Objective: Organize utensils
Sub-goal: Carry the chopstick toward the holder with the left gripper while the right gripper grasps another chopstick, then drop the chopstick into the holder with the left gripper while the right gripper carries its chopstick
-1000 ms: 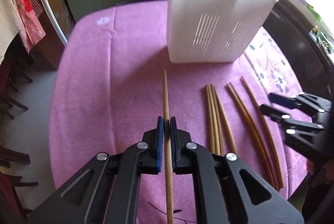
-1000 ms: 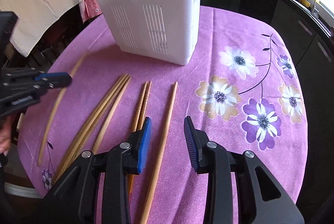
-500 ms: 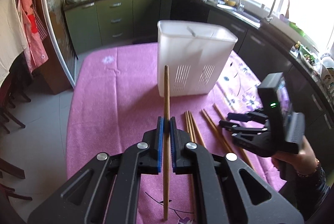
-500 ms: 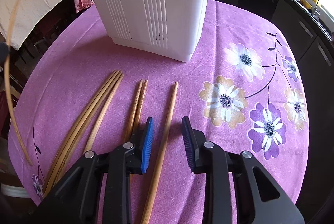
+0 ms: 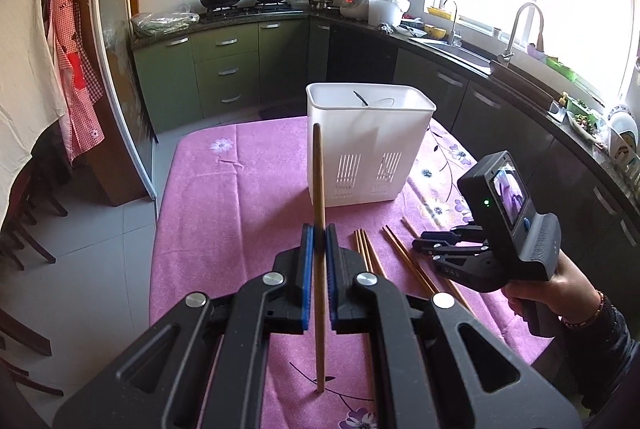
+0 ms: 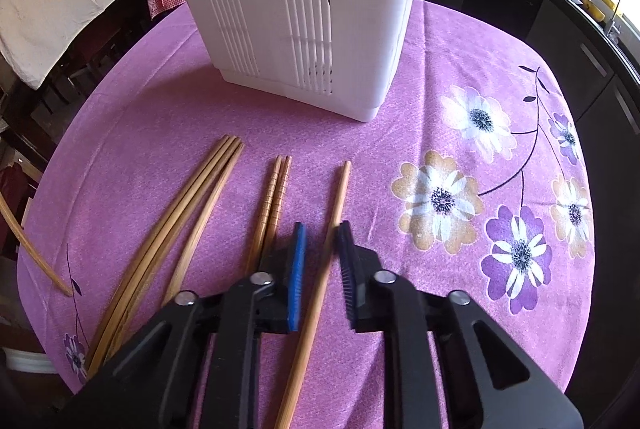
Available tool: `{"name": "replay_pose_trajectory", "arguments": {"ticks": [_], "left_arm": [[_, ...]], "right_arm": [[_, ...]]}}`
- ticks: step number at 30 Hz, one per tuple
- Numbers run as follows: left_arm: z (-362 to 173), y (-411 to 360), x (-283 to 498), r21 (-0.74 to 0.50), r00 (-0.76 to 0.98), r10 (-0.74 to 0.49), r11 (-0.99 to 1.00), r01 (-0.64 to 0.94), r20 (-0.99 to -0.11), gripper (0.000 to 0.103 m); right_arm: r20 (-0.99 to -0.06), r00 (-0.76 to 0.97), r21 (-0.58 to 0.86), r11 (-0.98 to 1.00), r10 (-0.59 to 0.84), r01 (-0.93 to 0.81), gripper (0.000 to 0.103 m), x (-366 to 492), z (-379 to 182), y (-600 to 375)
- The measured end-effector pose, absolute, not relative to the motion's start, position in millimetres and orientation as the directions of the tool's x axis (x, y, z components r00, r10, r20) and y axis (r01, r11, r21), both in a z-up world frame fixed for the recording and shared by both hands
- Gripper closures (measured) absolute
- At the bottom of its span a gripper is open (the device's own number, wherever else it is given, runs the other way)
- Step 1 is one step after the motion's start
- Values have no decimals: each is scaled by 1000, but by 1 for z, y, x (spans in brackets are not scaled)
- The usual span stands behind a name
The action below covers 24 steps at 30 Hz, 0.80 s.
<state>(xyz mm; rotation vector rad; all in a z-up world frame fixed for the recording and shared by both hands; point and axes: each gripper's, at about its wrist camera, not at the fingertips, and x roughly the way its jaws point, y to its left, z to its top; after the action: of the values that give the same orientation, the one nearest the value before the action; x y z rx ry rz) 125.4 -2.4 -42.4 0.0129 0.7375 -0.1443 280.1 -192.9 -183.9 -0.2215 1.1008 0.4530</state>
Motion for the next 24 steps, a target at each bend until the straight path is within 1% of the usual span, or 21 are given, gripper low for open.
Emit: {"name": "replay_pose_trajectory", "arguments": {"ticks": [3,7,10,13,18,24], "left_arm": [[-42,-3,124,-38,731,-126,990,136,-670,97],[-42,-3,124,-36,731,-126,990,137,-671,97],[-40,-2,123,-32,731,-123,990,138,-671,97],[-40,-1,122,-35,730,-126,990,139,-671,97],[-39,1,118,-34,734,-127,989,141,-667,97],[-38,2,115,-30,740,-126,990,141,-661,97]], "right_arm": [[-892,379,48,887,245,-460,97,276,-183,-187],[-878,390,77,886,278,-458,97,275,-174,-188],[-833,449,96,884,323,-457,97,266,-146,-196],[-769,520,112,880,371,-462,97,250,-109,-208],[-638,639,122,876,430,-468,97,216,-48,-236],[-584,689,109,883,429,-457,97,187,-29,-259]]}}
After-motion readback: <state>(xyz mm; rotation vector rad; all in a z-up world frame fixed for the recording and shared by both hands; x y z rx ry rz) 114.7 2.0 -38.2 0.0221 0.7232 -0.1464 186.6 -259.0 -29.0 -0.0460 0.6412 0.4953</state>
